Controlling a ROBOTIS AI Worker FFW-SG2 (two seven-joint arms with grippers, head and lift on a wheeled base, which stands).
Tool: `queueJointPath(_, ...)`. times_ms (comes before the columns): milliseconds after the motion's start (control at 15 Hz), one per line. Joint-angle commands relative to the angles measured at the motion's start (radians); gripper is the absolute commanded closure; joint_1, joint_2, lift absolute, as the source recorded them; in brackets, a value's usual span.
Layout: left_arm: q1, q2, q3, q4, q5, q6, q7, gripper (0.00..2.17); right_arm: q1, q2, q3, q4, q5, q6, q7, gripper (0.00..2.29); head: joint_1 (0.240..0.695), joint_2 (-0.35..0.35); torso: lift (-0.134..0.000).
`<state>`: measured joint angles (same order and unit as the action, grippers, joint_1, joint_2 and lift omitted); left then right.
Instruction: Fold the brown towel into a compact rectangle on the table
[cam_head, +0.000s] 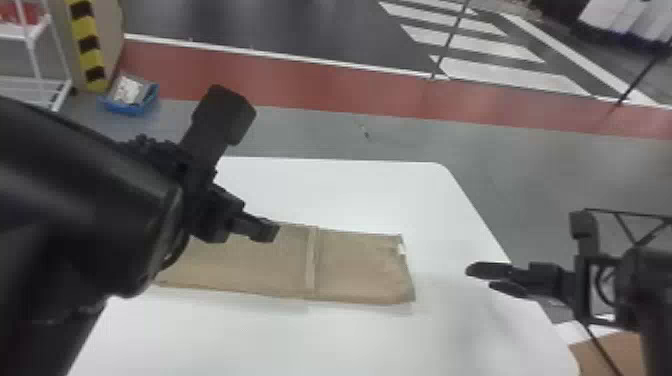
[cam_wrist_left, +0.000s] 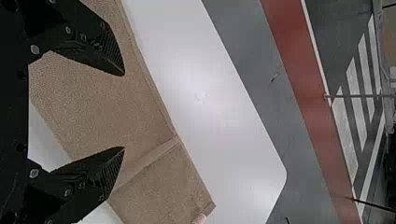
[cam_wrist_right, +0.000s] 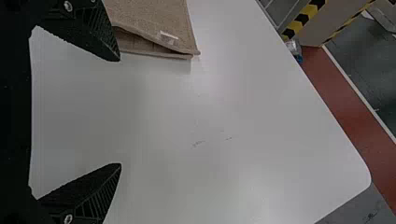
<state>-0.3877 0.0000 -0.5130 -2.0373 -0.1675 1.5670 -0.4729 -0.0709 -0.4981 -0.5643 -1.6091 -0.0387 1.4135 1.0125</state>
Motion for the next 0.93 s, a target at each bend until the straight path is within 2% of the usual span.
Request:
queueJointPath(0,0.020,-0.003,0.022,-0.021,0.000,0.004,0.000,0.03,0.002,0.000,-0.003,-0.043,-0.020,0.052,0.000,0.08,0.695,-0.350,-0.124)
queueJointPath(200,0.098,-0.003,0.128,-0.086,0.000,0.004,-0.015,0.04,0.016,0.013,-0.019,-0.172,-0.095,0.159,-0.012,0.08,0.695,-0.350,-0.124)
queueJointPath(400,0.201,-0.003,0.300,-0.130,0.065,0.004,-0.020,0.04,-0.037,0.070,0.044,-0.258,-0.119,0.159,-0.071,0.08,0.695,-0.350,-0.124)
queueJointPath(533,0.260,0.037,0.387,-0.152,0.094,0.004,-0.021,0.04,-0.089,0.138,0.096,-0.258,-0.115,0.159,-0.123,0.08,0.695,-0.350,-0.124)
queueJointPath(667,0.326,0.046,0.501,-0.175,0.154,0.004,-0.021,0.04,-0.116,0.219,0.149,-0.259,-0.099,0.159,-0.152,0.09,0.695,-0.342,-0.124)
queueJointPath(867,0.354,0.092,0.556,-0.182,0.177,0.004,-0.023,0.04,-0.142,0.322,0.231,-0.275,-0.082,0.159,-0.189,0.10,0.695,-0.226,-0.124)
